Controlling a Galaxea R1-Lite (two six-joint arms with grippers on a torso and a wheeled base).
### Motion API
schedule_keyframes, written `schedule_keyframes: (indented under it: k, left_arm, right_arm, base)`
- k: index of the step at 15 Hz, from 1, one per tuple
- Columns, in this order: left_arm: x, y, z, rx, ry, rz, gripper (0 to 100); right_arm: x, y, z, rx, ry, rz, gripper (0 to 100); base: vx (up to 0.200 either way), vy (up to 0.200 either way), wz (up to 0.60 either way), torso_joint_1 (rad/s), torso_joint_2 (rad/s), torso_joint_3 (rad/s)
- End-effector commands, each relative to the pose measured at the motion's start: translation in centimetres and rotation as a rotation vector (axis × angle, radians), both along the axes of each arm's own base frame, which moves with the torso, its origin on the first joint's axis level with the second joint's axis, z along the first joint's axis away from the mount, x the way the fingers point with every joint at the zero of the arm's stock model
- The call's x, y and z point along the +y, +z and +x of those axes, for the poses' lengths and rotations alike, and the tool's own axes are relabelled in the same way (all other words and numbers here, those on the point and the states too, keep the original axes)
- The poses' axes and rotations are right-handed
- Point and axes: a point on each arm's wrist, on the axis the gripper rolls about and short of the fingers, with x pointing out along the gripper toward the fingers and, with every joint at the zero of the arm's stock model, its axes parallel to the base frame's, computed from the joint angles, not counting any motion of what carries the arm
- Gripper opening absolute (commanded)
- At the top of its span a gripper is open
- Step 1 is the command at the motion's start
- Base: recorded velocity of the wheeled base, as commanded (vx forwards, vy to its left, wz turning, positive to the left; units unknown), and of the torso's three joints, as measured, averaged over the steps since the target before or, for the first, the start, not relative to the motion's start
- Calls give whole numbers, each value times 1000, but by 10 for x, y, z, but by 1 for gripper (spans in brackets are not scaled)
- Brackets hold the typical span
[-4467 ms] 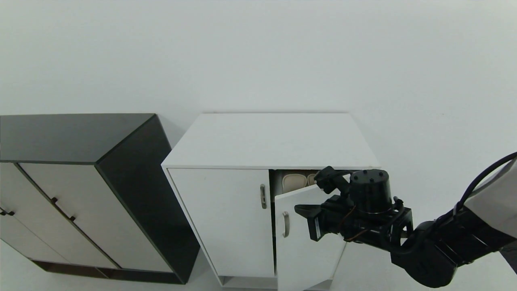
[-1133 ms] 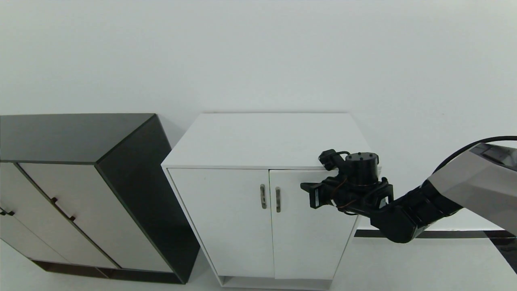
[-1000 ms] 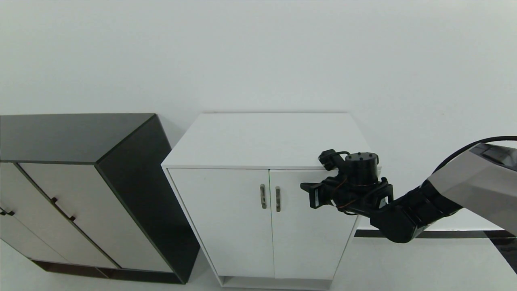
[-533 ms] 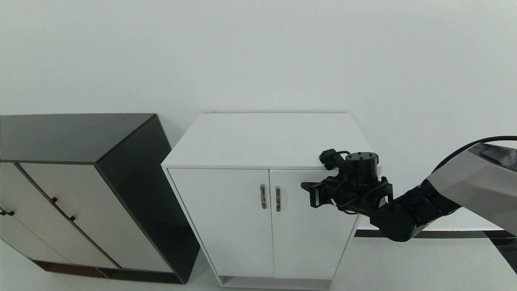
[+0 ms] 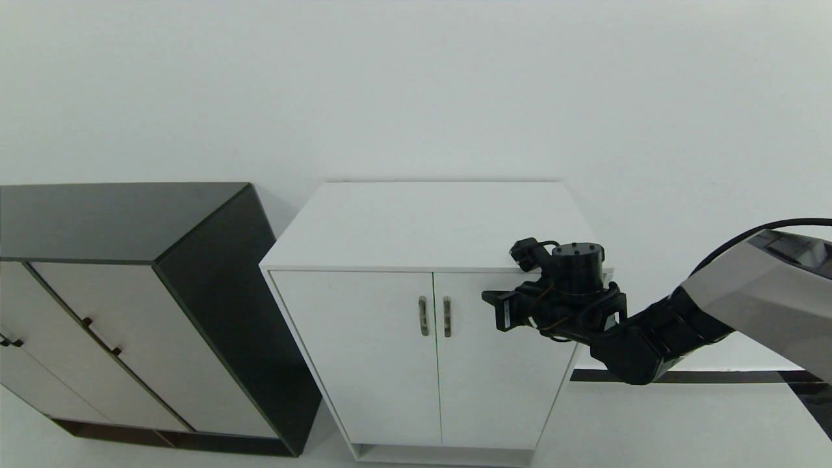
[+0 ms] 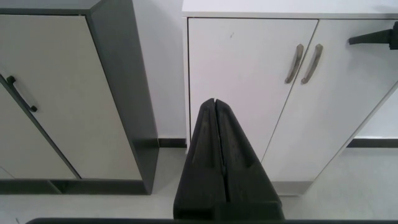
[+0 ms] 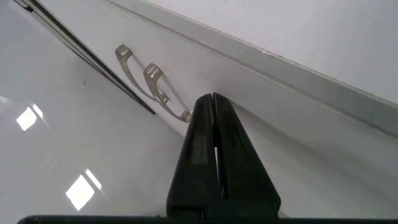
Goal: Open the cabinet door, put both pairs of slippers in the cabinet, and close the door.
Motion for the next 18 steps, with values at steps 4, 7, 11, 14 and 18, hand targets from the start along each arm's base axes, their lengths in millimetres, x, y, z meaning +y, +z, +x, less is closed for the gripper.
schedule_keyframes:
  k: [4, 7, 11, 14, 18]
  left_arm:
    - [0, 0, 0, 1, 0, -1, 0]
    - [0, 0, 0, 1, 0, -1, 0]
    - [0, 0, 0, 1, 0, -1, 0]
    - [0, 0, 0, 1, 0, -1, 0]
    - [0, 0, 0, 1, 0, -2, 0]
  right_arm:
    - [4, 1, 3, 10, 0, -7, 0]
    - [4, 1, 3, 13, -1, -9, 0]
    - [2, 6, -7, 17, 11, -11, 0]
    - [-10, 30, -38, 4, 26, -3, 0]
    - [-52, 50, -95, 14, 7, -12, 0]
  base:
    - [0, 0, 0, 0, 0, 0]
    - [0, 0, 0, 0, 0, 0]
    - [0, 0, 0, 0, 0, 0]
    - [0, 0, 0, 0, 0, 0]
    - [0, 0, 0, 0, 0, 0]
